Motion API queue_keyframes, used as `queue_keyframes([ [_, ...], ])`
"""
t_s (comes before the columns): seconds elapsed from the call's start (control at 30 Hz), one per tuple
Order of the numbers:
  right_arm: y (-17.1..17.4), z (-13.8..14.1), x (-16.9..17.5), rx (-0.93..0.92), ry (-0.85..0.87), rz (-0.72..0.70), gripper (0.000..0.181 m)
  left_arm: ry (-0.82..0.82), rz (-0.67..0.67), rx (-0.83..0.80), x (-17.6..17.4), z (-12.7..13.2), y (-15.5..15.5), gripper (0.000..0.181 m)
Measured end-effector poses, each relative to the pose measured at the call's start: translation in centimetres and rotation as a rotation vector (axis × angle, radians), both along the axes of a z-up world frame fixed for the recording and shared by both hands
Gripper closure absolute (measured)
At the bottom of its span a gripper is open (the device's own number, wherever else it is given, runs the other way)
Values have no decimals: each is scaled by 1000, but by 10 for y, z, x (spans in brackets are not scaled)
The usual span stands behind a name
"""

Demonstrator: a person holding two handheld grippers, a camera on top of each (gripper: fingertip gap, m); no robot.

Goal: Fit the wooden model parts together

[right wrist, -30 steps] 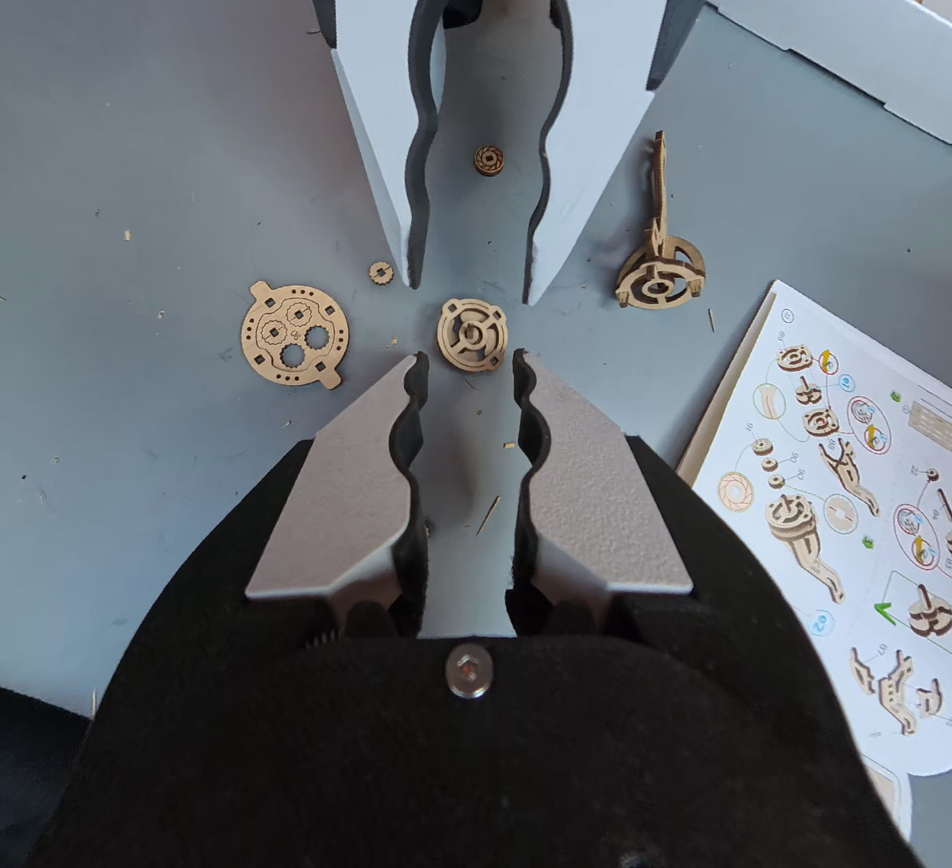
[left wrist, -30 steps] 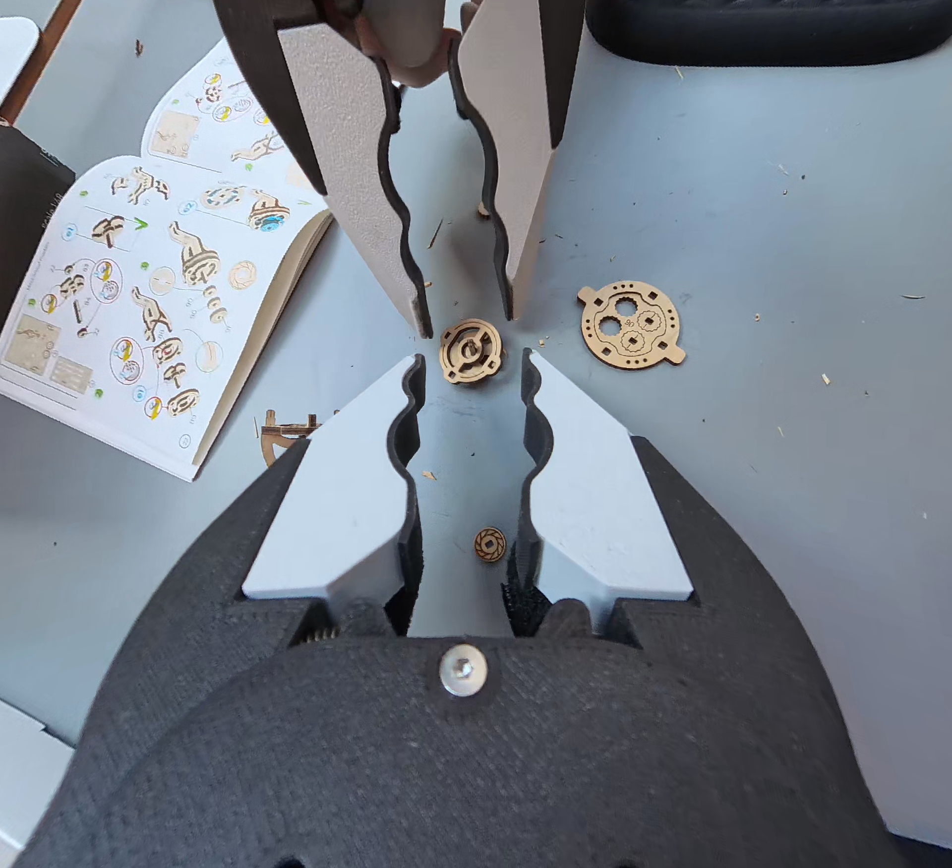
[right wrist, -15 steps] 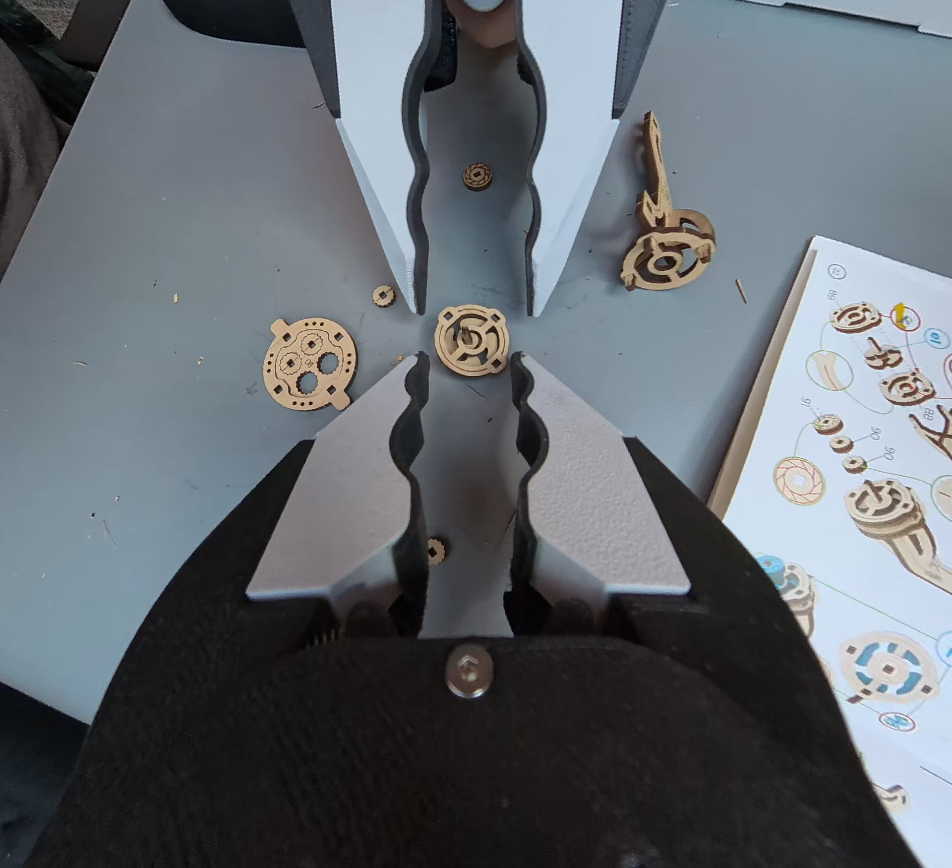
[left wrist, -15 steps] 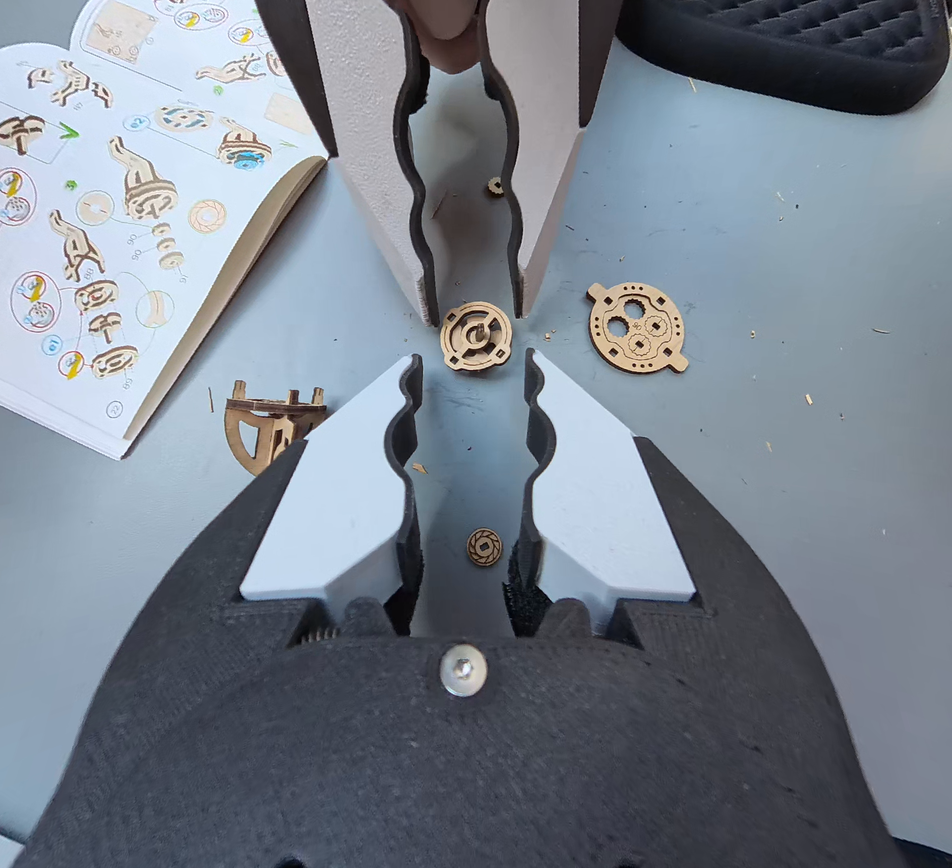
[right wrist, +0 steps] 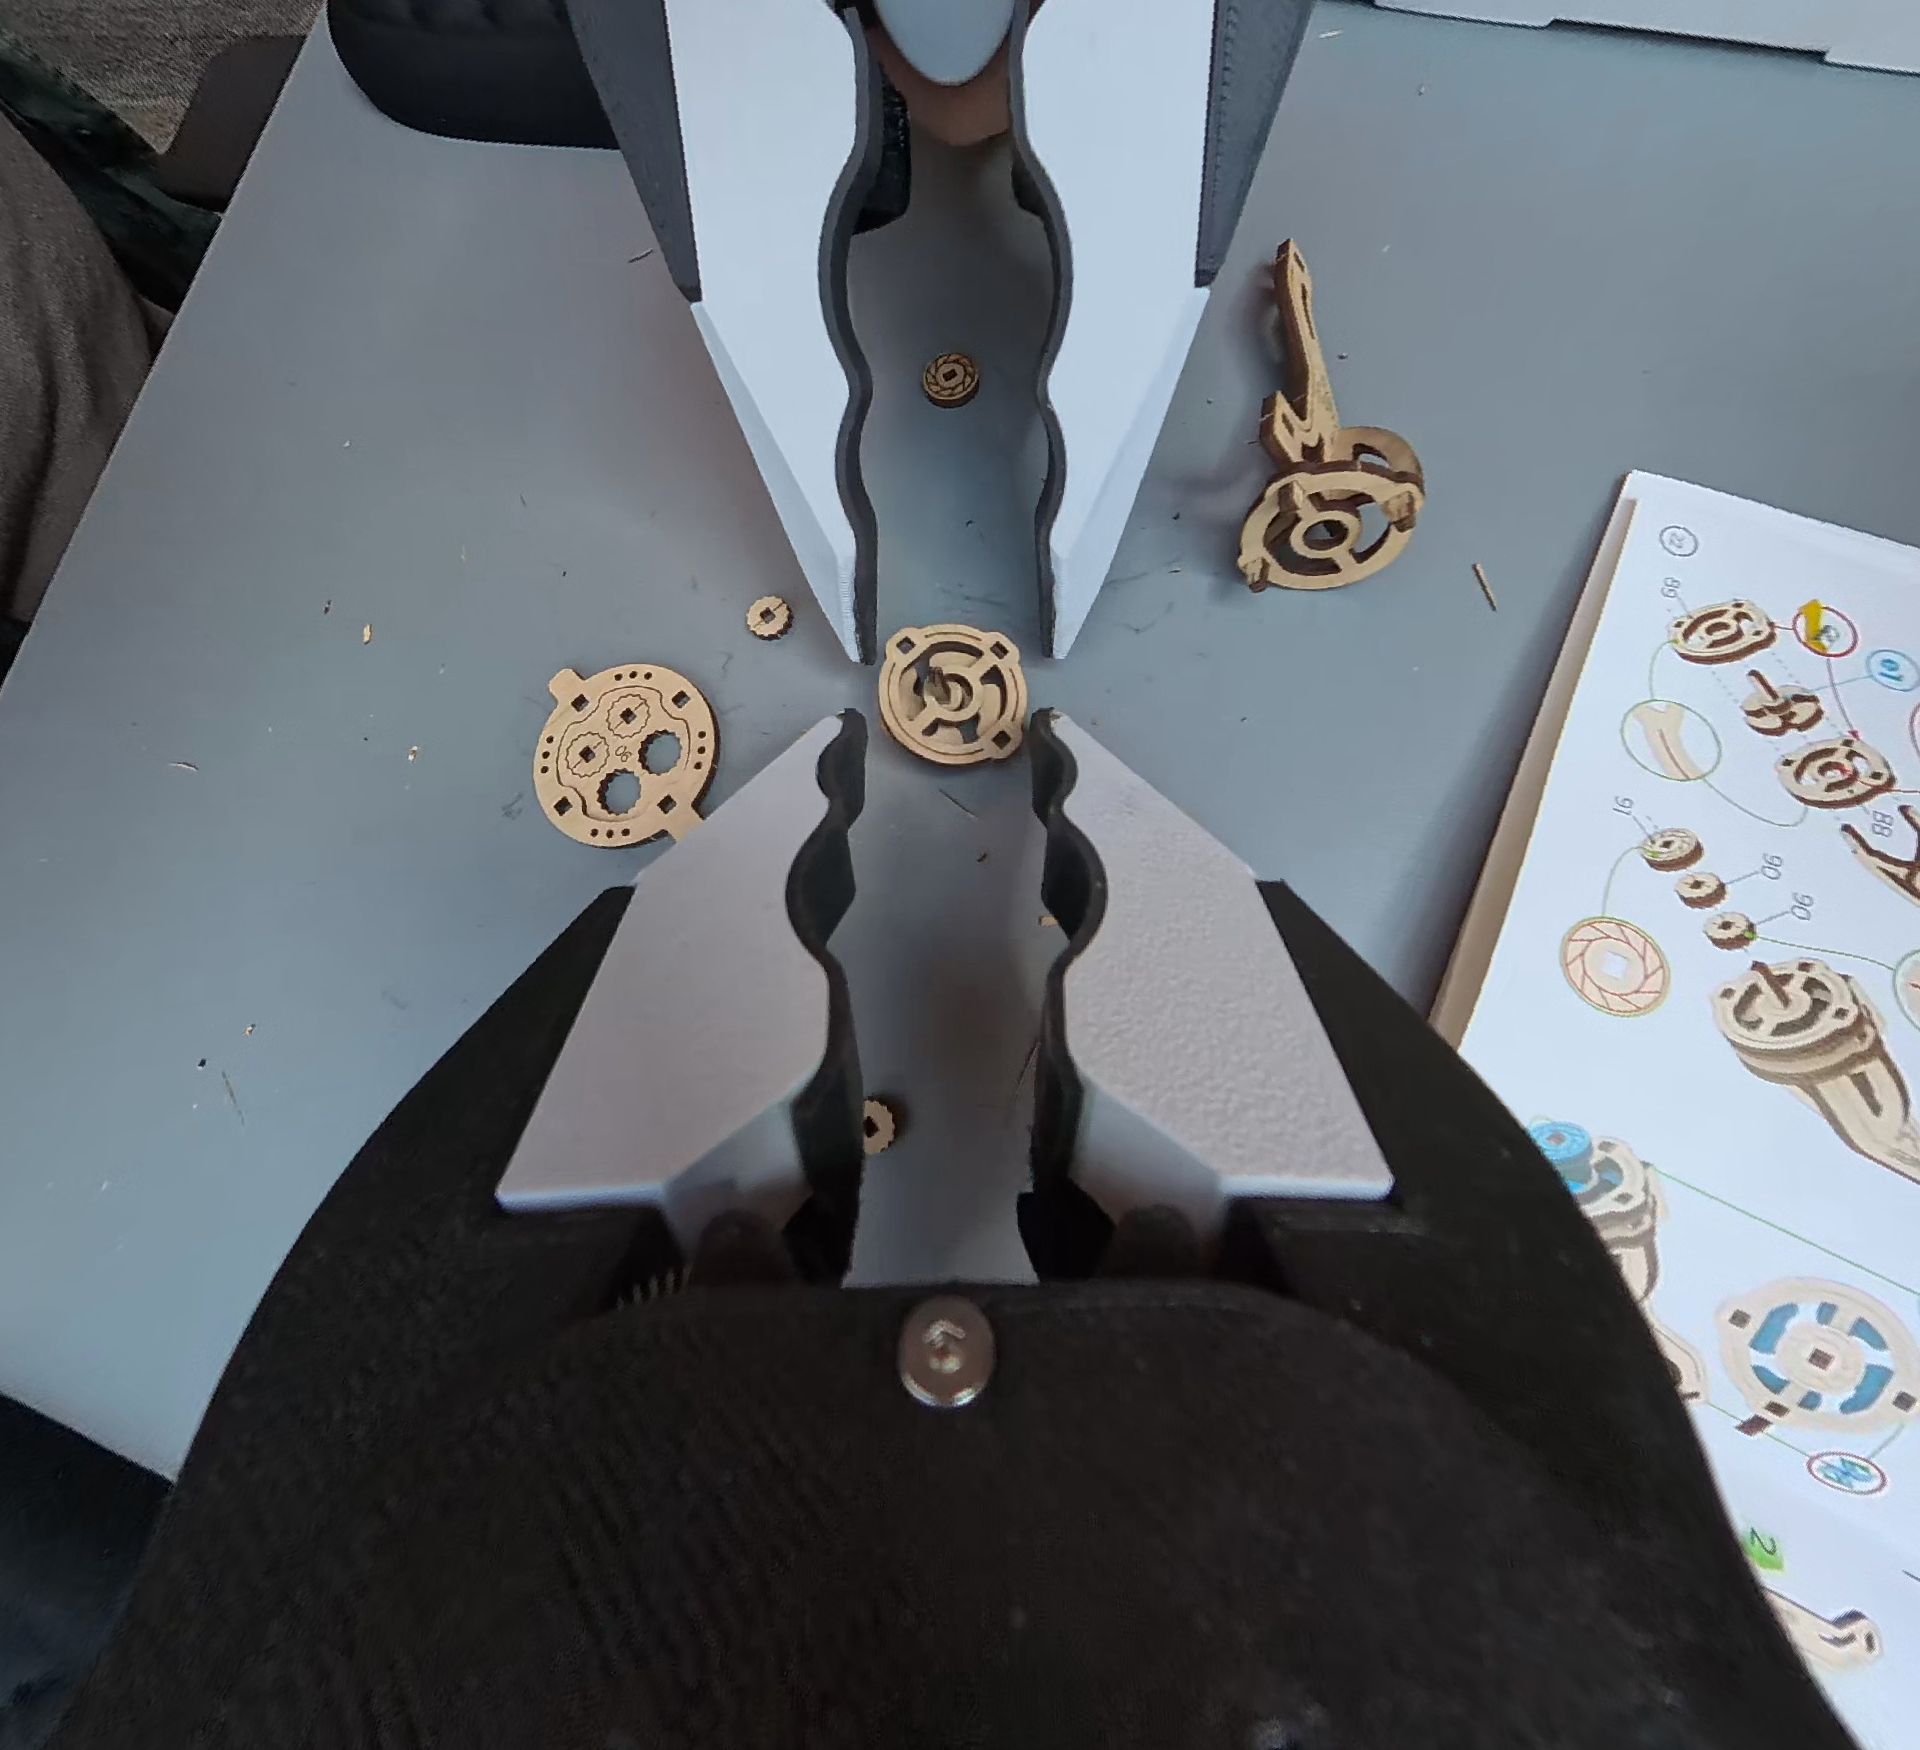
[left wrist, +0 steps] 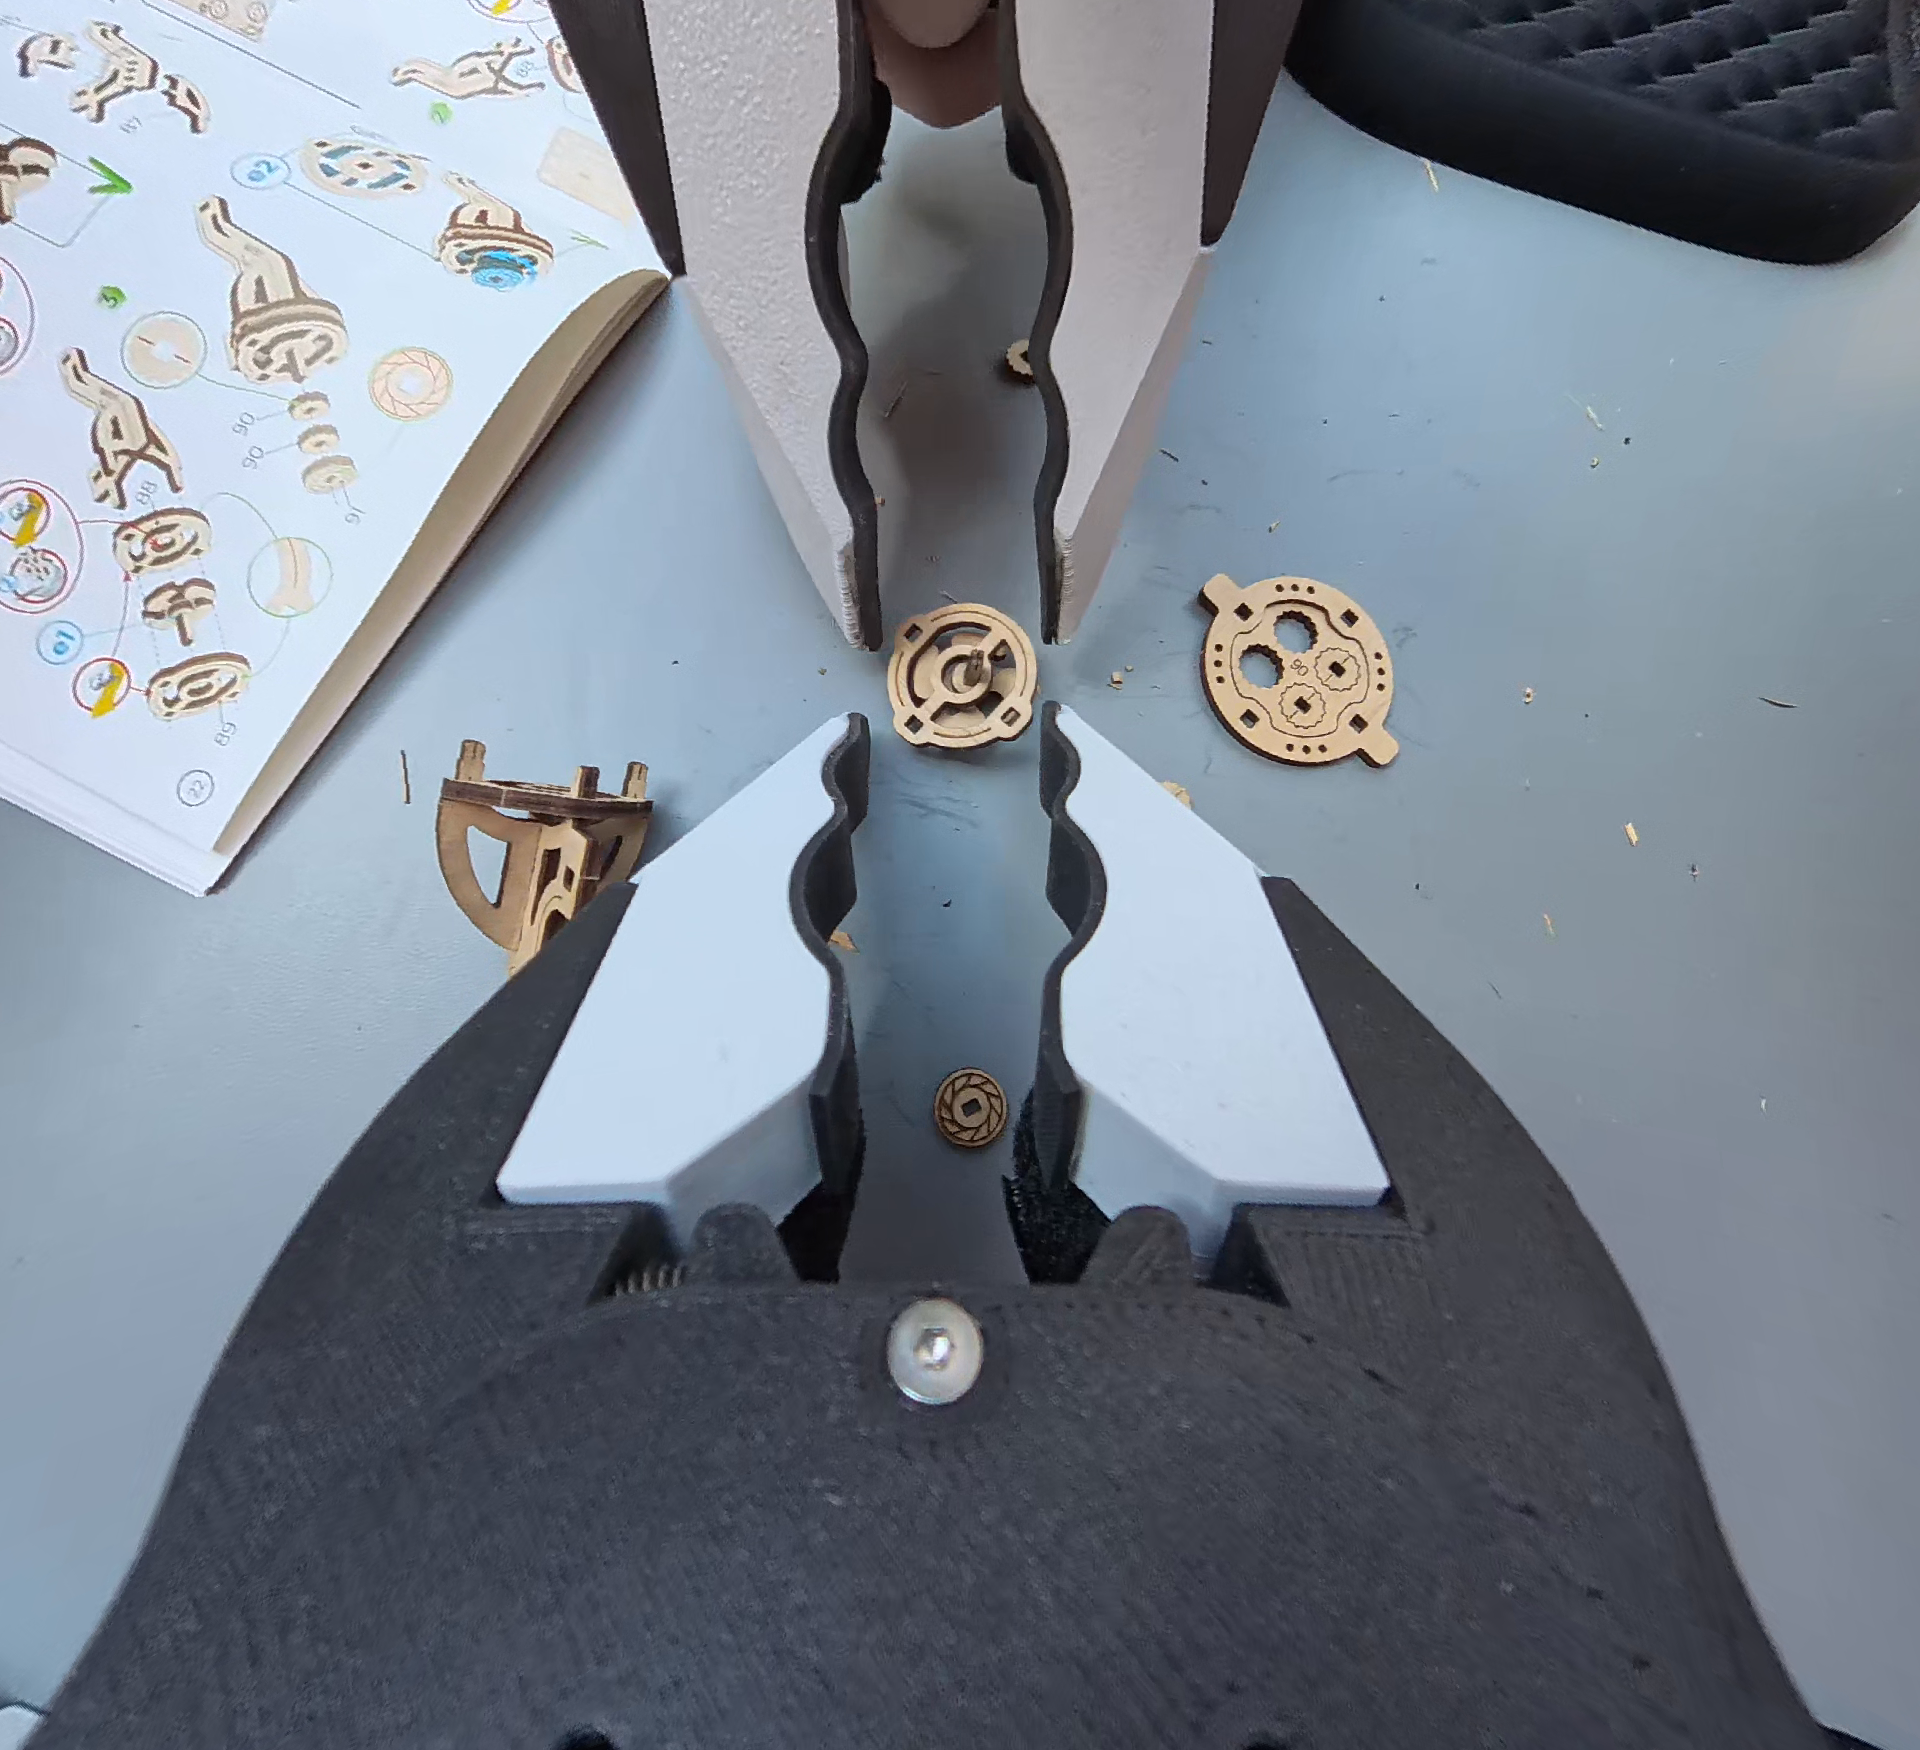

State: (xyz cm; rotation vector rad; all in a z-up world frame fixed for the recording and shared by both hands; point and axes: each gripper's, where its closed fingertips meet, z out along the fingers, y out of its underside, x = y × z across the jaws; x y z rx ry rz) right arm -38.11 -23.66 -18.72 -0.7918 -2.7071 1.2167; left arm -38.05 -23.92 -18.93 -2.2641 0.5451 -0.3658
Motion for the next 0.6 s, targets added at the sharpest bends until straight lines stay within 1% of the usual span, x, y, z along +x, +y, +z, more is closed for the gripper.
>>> queue_keyframes([
  [0.17, 3, -1, -2, -21, -30, -25, 151, -12, -4, -8, 1, -1, -1, 154],
  [0.23, 2, -2, 0, -28, -45, -18, 156, -6, -5, -3, 0, -1, -1, 156],
  [0.37, 2, -2, -1, -17, -29, -13, 156, 5, -10, 1, 0, -2, -1, 156],
  [0.6, -1, -2, 3, 36, 41, 37, 157, 92, -50, 37, 3, -3, -3, 156],
])
